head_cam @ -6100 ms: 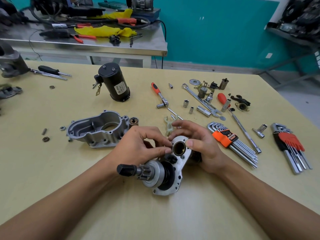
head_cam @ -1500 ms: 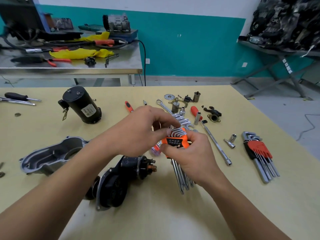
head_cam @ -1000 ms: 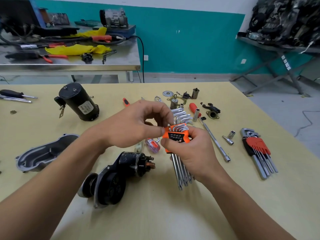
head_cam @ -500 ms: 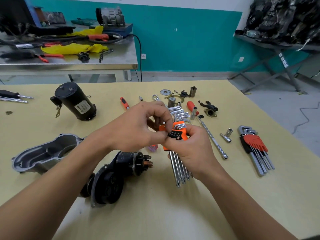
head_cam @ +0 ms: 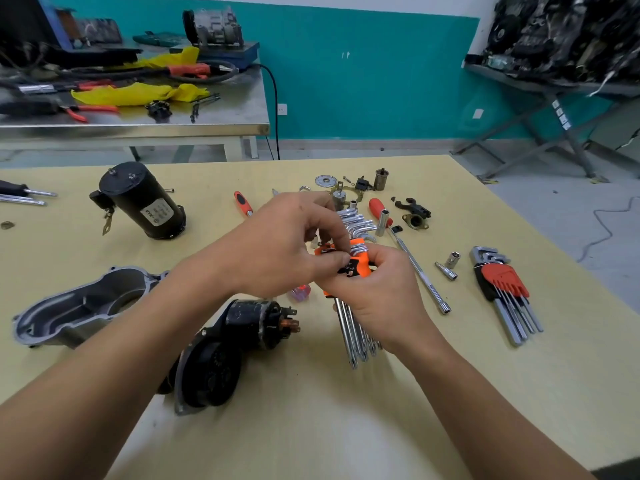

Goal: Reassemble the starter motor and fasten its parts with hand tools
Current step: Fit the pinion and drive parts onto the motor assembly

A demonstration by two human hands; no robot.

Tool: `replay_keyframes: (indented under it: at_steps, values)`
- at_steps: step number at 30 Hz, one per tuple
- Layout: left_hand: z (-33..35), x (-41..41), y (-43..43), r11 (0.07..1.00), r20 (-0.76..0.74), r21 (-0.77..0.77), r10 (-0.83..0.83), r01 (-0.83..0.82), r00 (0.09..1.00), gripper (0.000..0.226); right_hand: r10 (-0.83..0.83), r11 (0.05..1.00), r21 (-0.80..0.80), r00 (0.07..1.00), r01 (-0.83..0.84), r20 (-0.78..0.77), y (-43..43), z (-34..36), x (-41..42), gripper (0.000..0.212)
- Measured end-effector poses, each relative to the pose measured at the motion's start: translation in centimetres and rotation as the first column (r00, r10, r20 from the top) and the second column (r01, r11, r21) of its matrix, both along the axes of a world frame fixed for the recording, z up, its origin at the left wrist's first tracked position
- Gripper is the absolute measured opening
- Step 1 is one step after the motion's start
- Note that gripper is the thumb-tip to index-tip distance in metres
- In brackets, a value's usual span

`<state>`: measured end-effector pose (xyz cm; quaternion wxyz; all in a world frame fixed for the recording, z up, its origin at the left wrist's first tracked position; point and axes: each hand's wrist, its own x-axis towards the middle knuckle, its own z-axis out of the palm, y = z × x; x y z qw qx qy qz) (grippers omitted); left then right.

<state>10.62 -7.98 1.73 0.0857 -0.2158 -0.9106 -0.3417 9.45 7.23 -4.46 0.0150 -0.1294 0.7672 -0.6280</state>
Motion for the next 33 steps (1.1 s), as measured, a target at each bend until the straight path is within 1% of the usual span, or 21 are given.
replay_keyframes:
  at_steps: [2,5,7,9,12,14,19,23,25,28,31,33]
  values:
    - [0.1,0.0,0.2,0.998,0.015,-0.054,-0.028,0.029,0.999,0.007,0.003,1.000,0.010,1.000,-0.003,0.000,0.0,-0.2,-0.1,0.048]
    - [0.0,0.1,0.6,0.995,-0.007,-0.092,-0.033,0.033,0.999,0.015,-0.003,1.000,0.000,1.000,0.003,0.004,0.0,-0.2,-0.2,0.038]
    - [0.0,0.1,0.6,0.994,-0.005,-0.104,-0.021,0.020,1.000,0.016,-0.008,1.000,0.000,1.000,0.008,0.008,0.1,-0.3,-0.2,0.039]
    - [0.1,0.0,0.6,0.992,0.015,-0.125,-0.013,0.015,1.000,0.015,-0.009,1.000,0.010,1.000,0.009,0.011,0.1,-0.4,-0.2,0.041]
    - [0.4,-0.1,0.4,0.988,0.071,-0.152,0.007,0.004,0.997,0.013,0.022,0.999,0.025,1.000,-0.022,-0.002,0.0,-0.8,-0.1,0.029]
    - [0.5,-0.2,0.3,0.988,0.104,-0.154,0.034,-0.018,0.994,0.013,0.034,0.999,0.033,0.999,-0.034,-0.012,0.0,-1.0,-0.1,0.024]
    - [0.3,-0.5,0.4,0.975,0.137,-0.213,0.096,-0.065,0.986,0.011,0.023,0.998,0.054,1.000,-0.022,-0.010,-0.1,-1.4,-0.1,0.027]
    - [0.1,-0.9,-0.2,0.990,0.181,-0.139,0.007,0.019,0.983,0.013,0.034,0.997,0.067,0.999,-0.033,-0.014,-0.1,-1.3,-0.2,0.032]
    - [-0.4,-0.9,-0.5,0.995,0.126,-0.091,-0.032,0.044,0.992,0.005,0.044,0.996,0.083,0.999,-0.044,-0.002,0.0,-1.2,-0.4,0.032]
    - [-1.3,-0.9,-0.7,0.998,-0.029,-0.052,-0.030,0.029,0.999,0.007,0.057,0.991,0.118,0.998,-0.060,0.023,0.2,-1.1,-0.8,0.027]
    - [-1.9,-1.0,-0.4,0.998,-0.135,-0.046,0.041,-0.047,0.990,0.005,0.077,0.987,0.138,0.994,-0.086,0.073,0.4,-0.9,-1.3,0.021]
    - [-2.0,-1.4,0.1,0.992,-0.136,-0.012,0.124,-0.127,0.983,0.004,0.073,0.982,0.165,0.992,-0.089,0.098,0.6,-0.7,-1.6,0.027]
